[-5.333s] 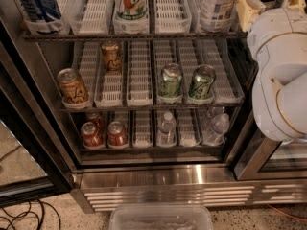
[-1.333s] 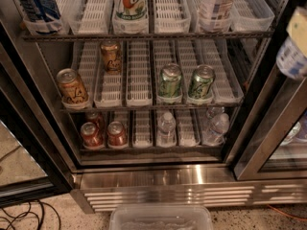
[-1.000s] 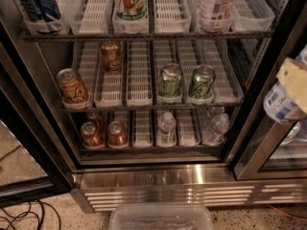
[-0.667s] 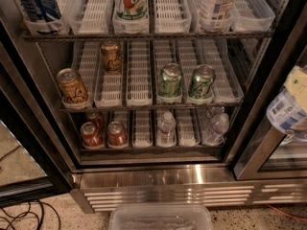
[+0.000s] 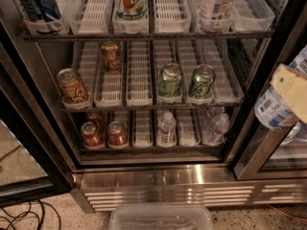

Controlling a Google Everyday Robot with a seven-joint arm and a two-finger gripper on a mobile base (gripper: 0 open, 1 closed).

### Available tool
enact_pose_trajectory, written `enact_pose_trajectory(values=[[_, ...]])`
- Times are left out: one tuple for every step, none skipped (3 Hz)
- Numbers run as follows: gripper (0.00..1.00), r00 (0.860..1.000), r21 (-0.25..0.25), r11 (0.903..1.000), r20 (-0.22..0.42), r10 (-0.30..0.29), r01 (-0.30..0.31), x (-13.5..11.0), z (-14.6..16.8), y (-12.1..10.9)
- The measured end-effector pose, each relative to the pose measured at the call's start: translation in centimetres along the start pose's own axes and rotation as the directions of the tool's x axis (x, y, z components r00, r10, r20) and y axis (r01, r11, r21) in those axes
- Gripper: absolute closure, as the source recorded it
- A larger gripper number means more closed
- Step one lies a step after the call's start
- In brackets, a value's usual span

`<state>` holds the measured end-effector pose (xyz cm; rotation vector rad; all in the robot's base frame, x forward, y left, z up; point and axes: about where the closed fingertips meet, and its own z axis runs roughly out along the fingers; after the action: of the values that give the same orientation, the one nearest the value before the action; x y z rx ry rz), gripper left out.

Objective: Pick blue plastic bottle from top shelf of fridge

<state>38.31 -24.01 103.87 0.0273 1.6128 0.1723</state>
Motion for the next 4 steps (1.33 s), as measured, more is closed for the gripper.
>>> enact_pose_trajectory(values=[[1.0,1.0,-0.181,0.9836,0.019,0.003,0.0,0.1,0.5,3.1],[1.0,1.0,-0.407,0.9136,0.019,0.0,0.008,-0.4,0.2,6.2],[1.0,0.998,-0.585,0.8085,0.011,-0.068,0.062,-1.1,-0.7,8.7],[1.0,0.988,-0.703,0.7011,0.014,-0.151,0.117,-2.0,-3.0,10.3]])
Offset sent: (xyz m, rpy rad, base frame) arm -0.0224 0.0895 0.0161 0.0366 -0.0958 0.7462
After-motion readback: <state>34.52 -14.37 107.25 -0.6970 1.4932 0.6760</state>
